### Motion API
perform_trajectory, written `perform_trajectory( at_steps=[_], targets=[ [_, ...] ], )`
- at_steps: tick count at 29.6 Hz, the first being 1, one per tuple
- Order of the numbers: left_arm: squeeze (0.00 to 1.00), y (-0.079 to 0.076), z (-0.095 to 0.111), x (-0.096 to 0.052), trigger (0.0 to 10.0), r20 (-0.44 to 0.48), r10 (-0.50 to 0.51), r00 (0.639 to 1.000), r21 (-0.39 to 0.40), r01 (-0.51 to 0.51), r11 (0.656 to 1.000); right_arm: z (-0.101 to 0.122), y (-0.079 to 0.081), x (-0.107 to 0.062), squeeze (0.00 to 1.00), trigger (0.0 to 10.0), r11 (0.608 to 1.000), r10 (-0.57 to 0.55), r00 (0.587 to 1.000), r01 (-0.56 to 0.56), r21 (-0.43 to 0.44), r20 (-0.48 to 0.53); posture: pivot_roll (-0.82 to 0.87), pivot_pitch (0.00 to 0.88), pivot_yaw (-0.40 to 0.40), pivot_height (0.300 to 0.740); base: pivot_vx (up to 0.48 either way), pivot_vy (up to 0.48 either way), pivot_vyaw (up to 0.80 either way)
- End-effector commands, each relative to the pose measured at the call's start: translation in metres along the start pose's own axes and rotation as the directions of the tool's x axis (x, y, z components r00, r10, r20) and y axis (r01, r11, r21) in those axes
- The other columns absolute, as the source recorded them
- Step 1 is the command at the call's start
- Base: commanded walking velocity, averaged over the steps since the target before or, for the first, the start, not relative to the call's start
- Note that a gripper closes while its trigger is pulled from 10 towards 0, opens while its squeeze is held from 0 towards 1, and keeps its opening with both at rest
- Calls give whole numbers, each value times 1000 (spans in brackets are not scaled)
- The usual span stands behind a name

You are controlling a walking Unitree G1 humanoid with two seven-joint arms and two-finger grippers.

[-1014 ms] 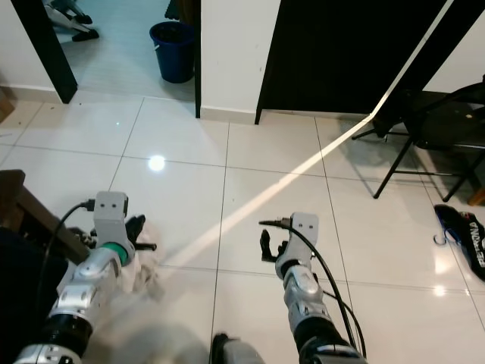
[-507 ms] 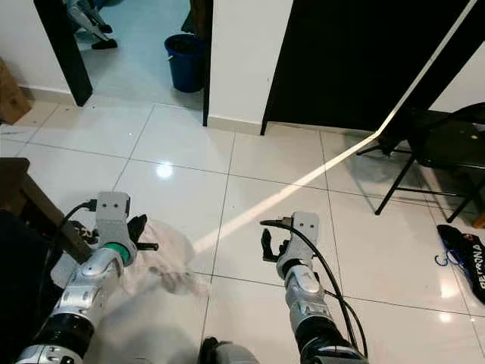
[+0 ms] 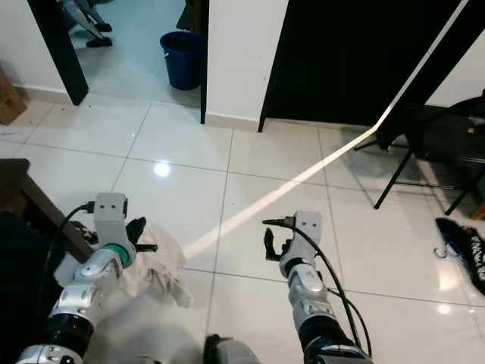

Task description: Hang hanger

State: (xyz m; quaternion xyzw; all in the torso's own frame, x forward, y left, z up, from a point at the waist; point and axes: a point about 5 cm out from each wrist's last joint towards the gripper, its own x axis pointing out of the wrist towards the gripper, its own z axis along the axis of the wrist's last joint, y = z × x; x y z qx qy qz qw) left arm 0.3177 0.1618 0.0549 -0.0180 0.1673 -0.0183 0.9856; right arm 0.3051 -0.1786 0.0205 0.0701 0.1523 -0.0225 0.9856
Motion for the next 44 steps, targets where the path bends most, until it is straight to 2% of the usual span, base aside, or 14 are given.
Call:
perform_trajectory(
  at_steps=[1, 8, 13, 18, 24, 26, 30, 42, 44],
  targets=[
    [0, -2, 0, 0, 10000, 6, -11, 1000, 7, 11, 1000, -6, -3, -3, 0, 10000, 1000, -10, 1000, 10, 3, -27, 9, 113, -19, 740, 0, 0, 0],
    [0, -8, -2, -2, 10000, 7, -45, 999, 27, 45, 999, -7, -3, -3, 0, 10000, 1000, -9, 1000, 9, 5, -30, 8, 106, -16, 740, 0, 0, 0],
    [0, -7, -10, -3, 10000, -22, -26, 999, 27, 27, 999, -8, -2, -3, 0, 10000, 1000, -6, 999, 6, 2, -38, 11, 102, -19, 740, 0, 0, 0],
    [0, 0, -45, -11, 10000, -123, 9, 992, 33, -4, 999, -32, 0, -10, 0, 10000, 999, 10, 987, -15, -33, -159, 15, 85, -23, 740, 0, 0, 0],
    [0, 5, -56, -15, 10000, -157, 49, 986, 34, -45, 998, -41, 5, -14, 0, 10000, 999, 25, 981, -30, -24, -191, 17, 74, -22, 740, 0, 0, 0],
    [0, 6, -57, -15, 10000, -158, 49, 986, 40, -44, 998, -41, 6, -14, 0, 10000, 999, 26, 981, -31, -24, -193, 17, 74, -21, 740, 0, 0, 0],
    [0, 7, -56, -15, 10000, -144, 57, 988, -3, -58, 998, -42, 7, -14, 0, 10000, 999, 25, 980, -31, -24, -198, 18, 72, -22, 740, 0, 0, 0],
    [0, 10, -59, -14, 10000, -139, 68, 988, 15, -67, 998, -39, 10, -12, 0, 10000, 999, 36, 979, -43, -30, -201, 30, 84, -33, 740, 0, 0, 0],
    [0, 10, -61, -15, 10000, -148, 59, 987, 37, -54, 998, -41, 12, -12, 0, 10000, 998, 41, 978, -48, -31, -207, 35, 84, -27, 740, 0, 0, 0]
  ],
)
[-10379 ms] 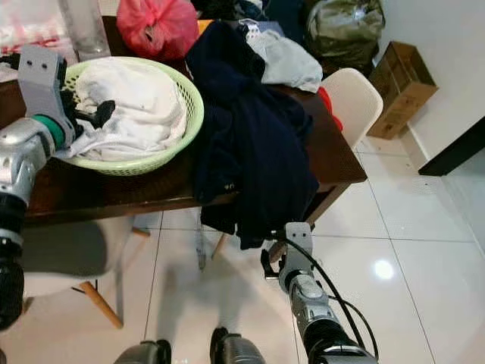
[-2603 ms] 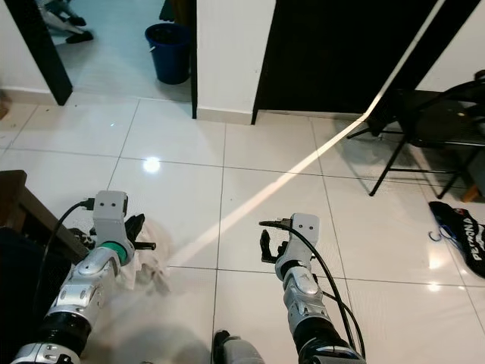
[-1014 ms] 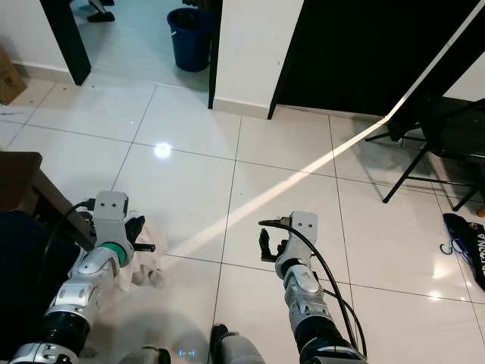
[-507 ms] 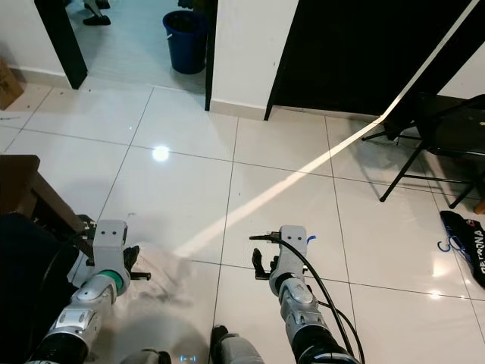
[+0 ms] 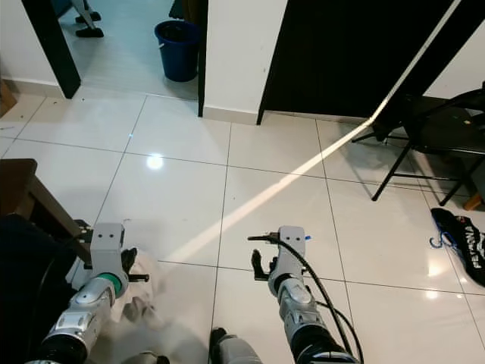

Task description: Hang hanger

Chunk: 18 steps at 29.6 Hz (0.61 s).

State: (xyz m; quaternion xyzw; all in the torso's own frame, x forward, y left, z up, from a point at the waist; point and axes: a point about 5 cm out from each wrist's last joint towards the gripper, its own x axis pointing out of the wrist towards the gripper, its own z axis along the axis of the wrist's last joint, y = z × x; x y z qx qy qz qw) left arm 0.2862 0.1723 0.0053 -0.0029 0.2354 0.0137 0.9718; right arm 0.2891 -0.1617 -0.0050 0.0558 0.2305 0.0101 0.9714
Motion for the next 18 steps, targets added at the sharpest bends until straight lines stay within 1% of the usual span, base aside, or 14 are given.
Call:
perform_trajectory(
  at_steps=[1, 7, 18],
  targets=[
    [0, -2, -4, -1, 10000, -10, -13, 1000, 18, 13, 1000, -10, 0, -2, 0, 10000, 1000, -2, 999, 3, 5, -45, 35, 84, -27, 740, 0, 0, 0],
    [0, -3, -2, 0, 10000, -8, -20, 1000, 35, 20, 999, -12, 1, -3, 0, 10000, 1000, -5, 999, 6, 17, -49, 36, 83, -22, 740, 0, 0, 0],
    [0, -6, -11, 0, 10000, -41, -23, 999, 24, 24, 999, -15, -1, -4, 0, 10000, 999, -19, 999, 21, 30, -50, 26, 86, -18, 740, 0, 0, 0]
  ],
)
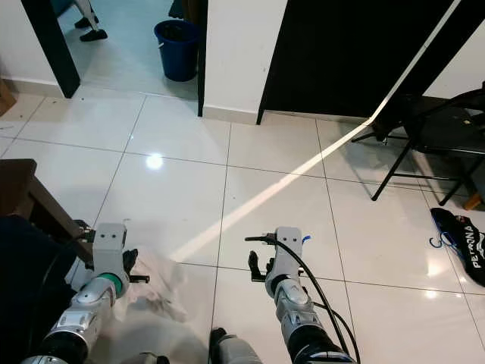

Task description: Hang hanger

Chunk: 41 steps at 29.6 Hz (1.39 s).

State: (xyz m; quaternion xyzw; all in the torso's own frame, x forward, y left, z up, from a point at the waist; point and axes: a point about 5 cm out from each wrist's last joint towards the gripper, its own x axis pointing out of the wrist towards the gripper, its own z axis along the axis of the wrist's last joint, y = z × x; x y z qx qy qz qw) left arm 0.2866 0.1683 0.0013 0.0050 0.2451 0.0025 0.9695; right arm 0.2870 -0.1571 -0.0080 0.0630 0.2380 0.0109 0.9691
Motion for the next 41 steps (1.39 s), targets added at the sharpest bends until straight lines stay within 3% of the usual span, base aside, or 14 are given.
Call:
perform_trajectory(
  at_steps=[1, 27, 34, 41],
  targets=[
    [0, -2, -9, -2, 10000, -22, -3, 1000, 6, 4, 1000, -11, -6, -4, 0, 10000, 1000, -26, 999, 27, 16, -34, 27, 86, -19, 740, 0, 0, 0],
    [0, 7, -1, 2, 10000, -17, -9, 1000, 49, 10, 999, -13, 1, -4, 0, 10000, 996, -52, 998, 54, 71, -25, 43, 71, 49, 740, 0, 0, 0],
    [0, 5, 6, 3, 10000, 24, -3, 1000, -8, 4, 1000, -11, -1, -4, 0, 10000, 996, -53, 998, 54, 70, -15, 41, 77, 35, 740, 0, 0, 0],
    [0, 0, 9, 2, 10000, 57, -19, 998, 19, 18, 1000, -10, -2, -4, 0, 10000, 997, -46, 999, 47, 59, -11, 38, 75, 26, 740, 0, 0, 0]
  ],
)
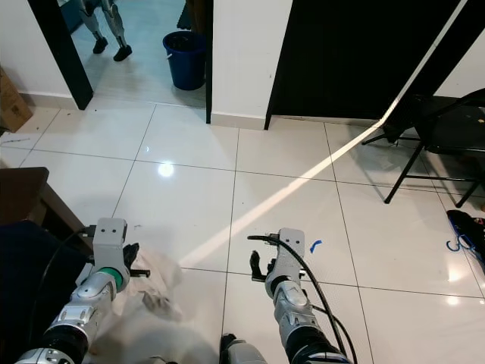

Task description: Hang hanger

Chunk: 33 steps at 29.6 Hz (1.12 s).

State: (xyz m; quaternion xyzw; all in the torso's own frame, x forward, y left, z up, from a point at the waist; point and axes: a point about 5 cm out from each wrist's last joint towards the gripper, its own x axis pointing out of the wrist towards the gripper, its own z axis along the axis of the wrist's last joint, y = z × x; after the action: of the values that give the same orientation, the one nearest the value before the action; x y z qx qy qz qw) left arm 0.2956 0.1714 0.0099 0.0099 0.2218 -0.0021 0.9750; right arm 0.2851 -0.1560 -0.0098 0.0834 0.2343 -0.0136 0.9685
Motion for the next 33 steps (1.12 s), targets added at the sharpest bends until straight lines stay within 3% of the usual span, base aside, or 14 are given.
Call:
perform_trajectory(
  at_steps=[1, 15, 33],
  targets=[
    [0, -3, -3, -2, 10000, 9, -12, 1000, 7, 12, 1000, -8, -4, -3, 0, 10000, 1000, -10, 1000, 10, 7, -20, 38, 75, 26, 740, 0, 0, 0],
    [0, -7, 4, -2, 10000, 48, -58, 997, -14, 59, 998, -5, -5, -3, 0, 10000, 1000, -3, 1000, 3, 0, -8, 32, 63, 19, 740, 0, 0, 0],
    [0, -9, 5, -3, 10000, 60, -69, 996, -25, 71, 997, -3, -5, -2, 0, 10000, 1000, 4, 1000, -4, -7, -1, 29, 64, 13, 740, 280, 0, 0]
  ],
)
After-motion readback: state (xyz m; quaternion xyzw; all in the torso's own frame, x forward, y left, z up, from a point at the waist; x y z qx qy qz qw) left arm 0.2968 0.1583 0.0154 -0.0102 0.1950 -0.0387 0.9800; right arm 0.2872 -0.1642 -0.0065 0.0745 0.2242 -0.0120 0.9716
